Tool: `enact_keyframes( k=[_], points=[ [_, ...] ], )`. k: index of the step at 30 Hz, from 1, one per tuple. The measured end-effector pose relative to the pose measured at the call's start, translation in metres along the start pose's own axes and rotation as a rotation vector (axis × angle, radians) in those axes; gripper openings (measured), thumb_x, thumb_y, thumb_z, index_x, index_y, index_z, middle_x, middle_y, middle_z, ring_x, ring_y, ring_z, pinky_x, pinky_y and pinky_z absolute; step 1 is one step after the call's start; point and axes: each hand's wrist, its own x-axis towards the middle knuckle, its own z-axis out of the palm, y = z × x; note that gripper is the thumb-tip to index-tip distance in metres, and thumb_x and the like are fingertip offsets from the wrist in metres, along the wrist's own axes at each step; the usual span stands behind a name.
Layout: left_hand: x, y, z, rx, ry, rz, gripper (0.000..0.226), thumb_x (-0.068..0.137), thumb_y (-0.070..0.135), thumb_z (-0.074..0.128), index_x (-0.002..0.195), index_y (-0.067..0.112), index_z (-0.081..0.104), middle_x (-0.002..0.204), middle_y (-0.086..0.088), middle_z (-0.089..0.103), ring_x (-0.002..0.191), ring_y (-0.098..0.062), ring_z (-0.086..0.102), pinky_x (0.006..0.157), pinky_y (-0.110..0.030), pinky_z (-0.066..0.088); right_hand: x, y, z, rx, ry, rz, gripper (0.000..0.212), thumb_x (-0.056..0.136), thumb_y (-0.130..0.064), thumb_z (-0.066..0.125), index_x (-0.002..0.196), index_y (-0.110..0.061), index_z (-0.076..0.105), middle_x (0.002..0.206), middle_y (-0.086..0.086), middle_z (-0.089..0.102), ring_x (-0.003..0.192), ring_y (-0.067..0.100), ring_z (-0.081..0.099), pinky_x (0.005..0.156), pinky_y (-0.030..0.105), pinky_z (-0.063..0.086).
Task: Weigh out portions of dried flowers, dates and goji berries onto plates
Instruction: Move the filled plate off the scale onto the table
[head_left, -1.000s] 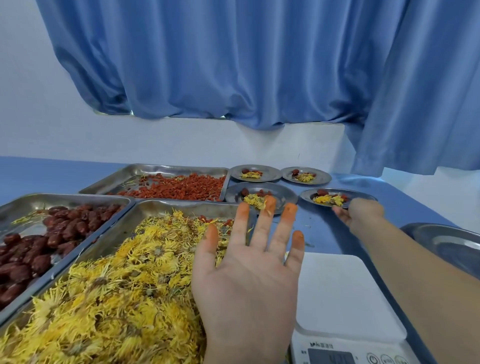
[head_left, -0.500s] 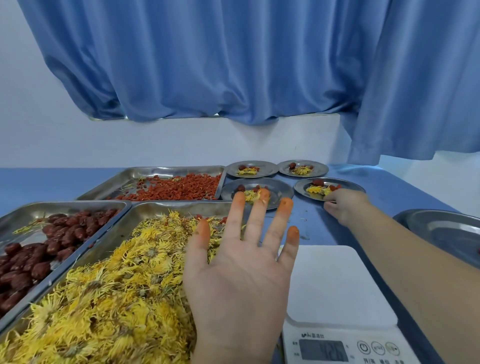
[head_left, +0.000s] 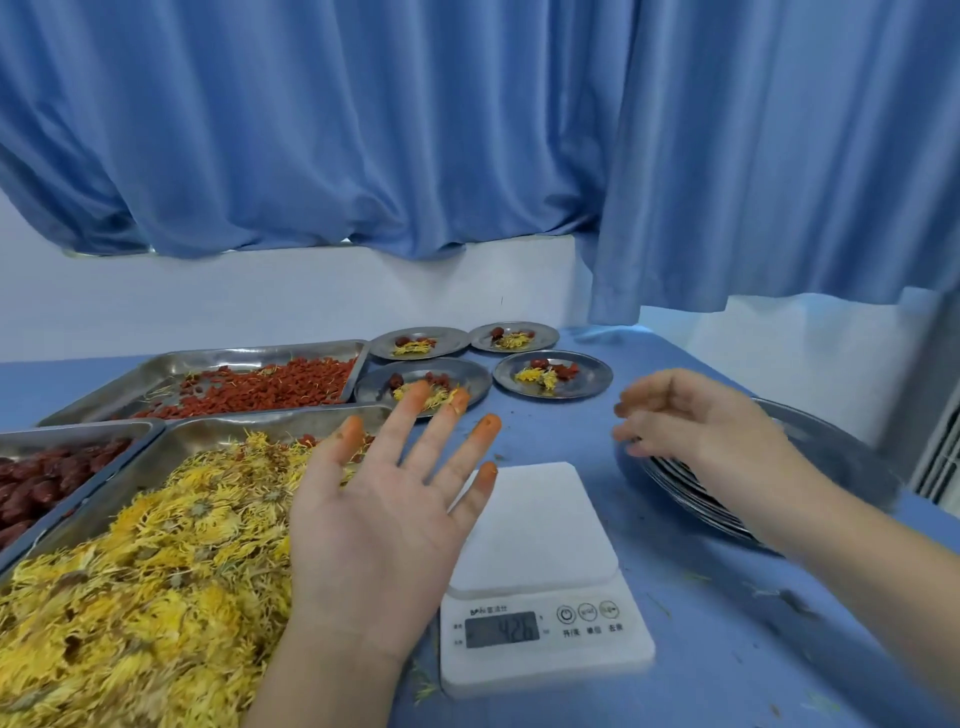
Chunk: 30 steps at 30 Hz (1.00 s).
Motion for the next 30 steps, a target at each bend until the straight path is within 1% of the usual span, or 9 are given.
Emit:
enact_keyframes(
  k=[4,6,7,9,13,18,21,25,30],
  points=[
    [0.000,-0.002,-0.003,0.066,-0.023,0.010,0.047,0.091,0.047,0.044,0.119,0.018,0.069,0.132,-0.011,0.063,0.119,-0.037,0.060,0.088,-0.045,0.043,-0.032,0.026,-0.051,-0.617,0.090,-0.181,0.018,0.085,-0.009,0.065,0.093,-0.024,0.064,0.092,-0.012,0.066,0.091,0.010,0.062,0.082,0.023,0.046],
    [0.001,-0.001,-0.004,0.083,-0.026,0.022,0.048,0.091,0.047,0.044,0.118,0.017,0.069,0.132,-0.011,0.062,0.119,-0.037,0.060,0.090,-0.047,0.042,-0.038,0.041,-0.069,-0.889,0.074,-0.200,0.020,0.085,-0.015,0.066,0.104,-0.018,0.065,0.102,-0.005,0.063,0.100,0.017,0.058,0.084,0.027,0.043],
    [0.001,-0.001,-0.004,0.093,-0.025,0.028,0.047,0.091,0.047,0.044,0.118,0.017,0.069,0.132,-0.011,0.062,0.119,-0.037,0.060,0.091,-0.048,0.042,-0.038,0.044,-0.075,-0.950,0.068,-0.163,0.023,0.085,-0.020,0.066,0.108,-0.016,0.065,0.104,-0.003,0.063,0.103,0.018,0.057,0.084,0.027,0.041],
    [0.000,-0.001,-0.005,0.114,-0.021,0.043,0.047,0.091,0.047,0.045,0.118,0.018,0.069,0.132,-0.010,0.062,0.120,-0.037,0.060,0.092,-0.049,0.041,-0.038,0.044,-0.081,-0.951,0.070,-0.085,0.024,0.085,-0.027,0.065,0.107,-0.017,0.066,0.101,-0.004,0.065,0.101,0.017,0.055,0.080,0.025,0.038],
    [-0.001,-0.002,-0.004,0.149,-0.016,0.055,0.046,0.089,0.045,0.047,0.118,0.017,0.069,0.132,-0.010,0.062,0.119,-0.037,0.060,0.094,-0.048,0.040,-0.039,0.040,-0.075,-1.004,0.014,-0.082,0.014,0.082,-0.017,0.060,0.094,-0.020,0.066,0.085,-0.003,0.064,0.089,0.016,0.050,0.070,0.026,0.038],
    [-0.001,-0.004,-0.002,0.186,-0.003,0.069,0.047,0.081,0.044,0.055,0.118,0.017,0.070,0.132,-0.009,0.063,0.119,-0.036,0.060,0.092,-0.045,0.041,-0.043,0.041,-0.063,-1.033,0.051,-0.041,0.023,0.082,-0.016,0.055,0.103,-0.022,0.063,0.091,0.002,0.060,0.099,0.021,0.051,0.081,0.030,0.042],
    [-0.002,-0.005,0.000,0.200,0.011,0.077,0.047,0.079,0.042,0.056,0.117,0.017,0.070,0.131,-0.010,0.063,0.118,-0.036,0.061,0.092,-0.044,0.041,-0.044,0.040,-0.064,-1.010,0.075,-0.044,0.018,0.079,-0.017,0.058,0.097,-0.021,0.062,0.084,-0.004,0.057,0.098,0.019,0.050,0.081,0.031,0.043],
    [-0.002,-0.005,0.001,0.218,0.024,0.083,0.046,0.080,0.042,0.055,0.115,0.017,0.071,0.130,-0.010,0.064,0.117,-0.036,0.062,0.093,-0.044,0.041,-0.046,0.039,-0.066,-0.941,0.165,-0.141,0.019,0.073,-0.009,0.067,0.090,-0.019,0.067,0.070,-0.020,0.048,0.093,0.016,0.051,0.074,0.028,0.042],
    [-0.003,-0.003,0.002,0.201,0.033,0.083,0.044,0.083,0.041,0.052,0.115,0.017,0.071,0.130,-0.009,0.064,0.117,-0.036,0.062,0.092,-0.044,0.041,-0.047,0.034,-0.067,-0.934,0.218,-0.293,0.022,0.067,-0.011,0.084,0.083,-0.019,0.071,0.069,-0.011,0.066,0.076,0.017,0.044,0.065,0.029,0.038]
  ],
)
